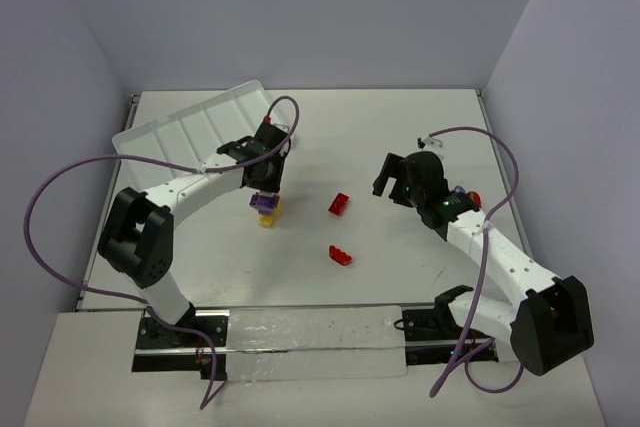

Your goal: Sort the legos into containers by color

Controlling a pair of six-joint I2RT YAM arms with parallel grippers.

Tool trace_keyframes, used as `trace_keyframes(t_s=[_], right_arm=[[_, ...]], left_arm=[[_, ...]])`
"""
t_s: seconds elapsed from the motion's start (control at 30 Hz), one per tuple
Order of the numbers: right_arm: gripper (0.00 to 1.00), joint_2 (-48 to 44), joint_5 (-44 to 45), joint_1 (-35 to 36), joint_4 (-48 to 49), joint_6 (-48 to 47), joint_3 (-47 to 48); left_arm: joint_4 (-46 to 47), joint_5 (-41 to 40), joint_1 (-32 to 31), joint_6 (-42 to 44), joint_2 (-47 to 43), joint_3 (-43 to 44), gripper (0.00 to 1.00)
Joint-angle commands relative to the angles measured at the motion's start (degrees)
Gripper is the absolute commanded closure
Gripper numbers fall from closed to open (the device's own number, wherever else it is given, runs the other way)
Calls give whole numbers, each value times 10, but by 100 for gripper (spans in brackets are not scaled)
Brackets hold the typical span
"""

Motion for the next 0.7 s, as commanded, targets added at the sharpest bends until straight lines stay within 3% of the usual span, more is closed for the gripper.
trace_keyframes(t_s=[0.0, 0.2, 0.33, 0.43, 0.67], right_arm=[[0, -2, -13, 19, -2, -21, 40], [0, -34, -81, 37, 27, -54, 33], [0, -55, -148, 37, 55, -52, 13], [0, -57, -162, 37, 71, -26, 7], [0, -26, -250, 52, 148, 19, 14]], left_arm=[[34, 75, 4, -92, -45, 56, 100], [117, 209, 19, -140, -75, 31, 100], [220, 351, 62, -170, -125, -51, 100], [286, 415, 103, -209, -153, -96, 100], [406, 453, 136, -298, -186, -177, 100]])
